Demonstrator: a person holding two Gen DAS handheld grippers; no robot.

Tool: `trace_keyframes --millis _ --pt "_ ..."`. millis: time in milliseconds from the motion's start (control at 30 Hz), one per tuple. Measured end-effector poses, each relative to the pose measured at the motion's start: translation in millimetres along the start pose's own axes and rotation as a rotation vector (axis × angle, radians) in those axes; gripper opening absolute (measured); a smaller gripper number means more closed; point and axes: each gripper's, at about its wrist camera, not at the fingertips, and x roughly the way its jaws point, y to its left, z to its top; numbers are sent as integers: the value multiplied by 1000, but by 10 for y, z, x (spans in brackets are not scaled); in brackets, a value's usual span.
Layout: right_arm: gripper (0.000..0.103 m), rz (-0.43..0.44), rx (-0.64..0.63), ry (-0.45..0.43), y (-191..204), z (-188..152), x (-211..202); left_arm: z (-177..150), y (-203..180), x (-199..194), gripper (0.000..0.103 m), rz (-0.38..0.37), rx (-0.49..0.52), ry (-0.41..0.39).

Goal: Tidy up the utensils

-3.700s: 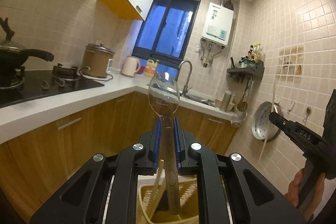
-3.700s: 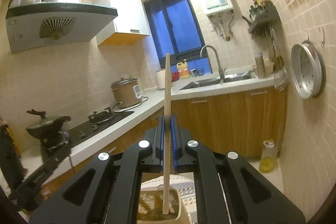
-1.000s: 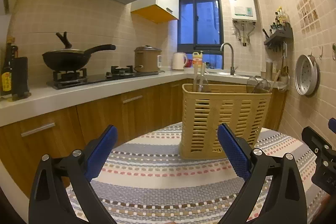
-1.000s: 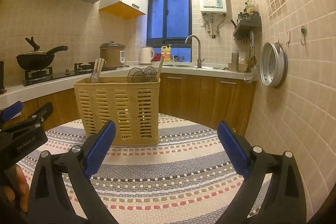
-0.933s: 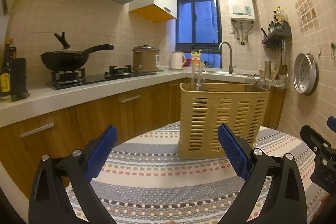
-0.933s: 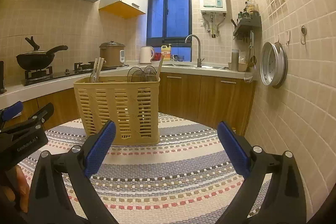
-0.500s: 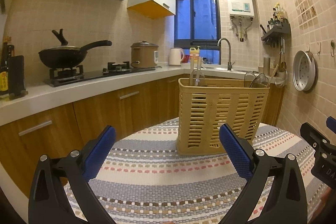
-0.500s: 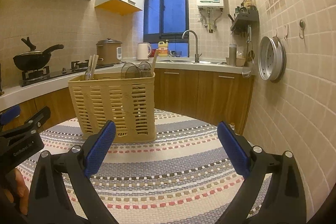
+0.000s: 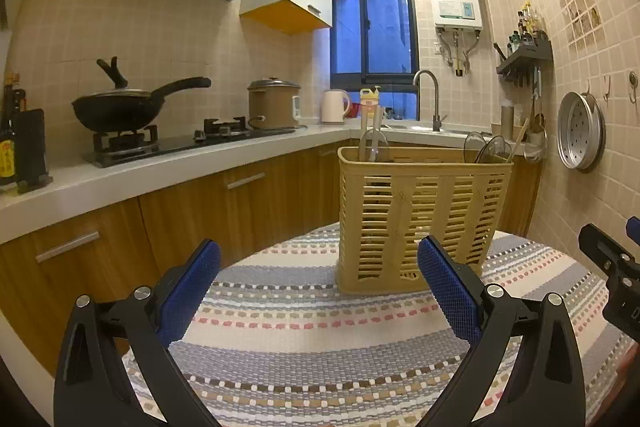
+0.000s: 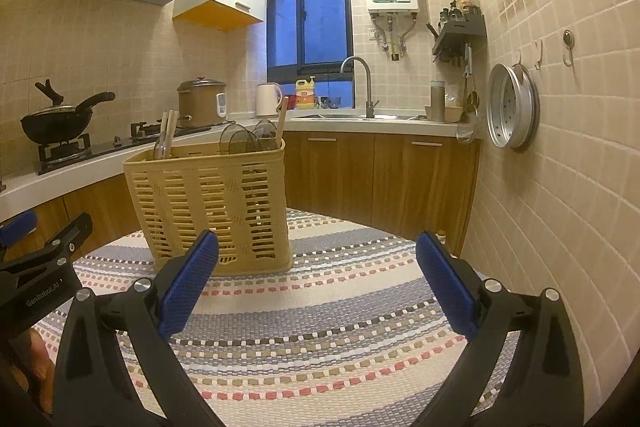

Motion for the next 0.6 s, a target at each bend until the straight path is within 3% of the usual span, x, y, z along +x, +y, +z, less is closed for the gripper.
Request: trace_keyframes --millis 600 --pt "95 -1 13 18 -7 -4 48 12 -9 -3 95 -5 0 7"
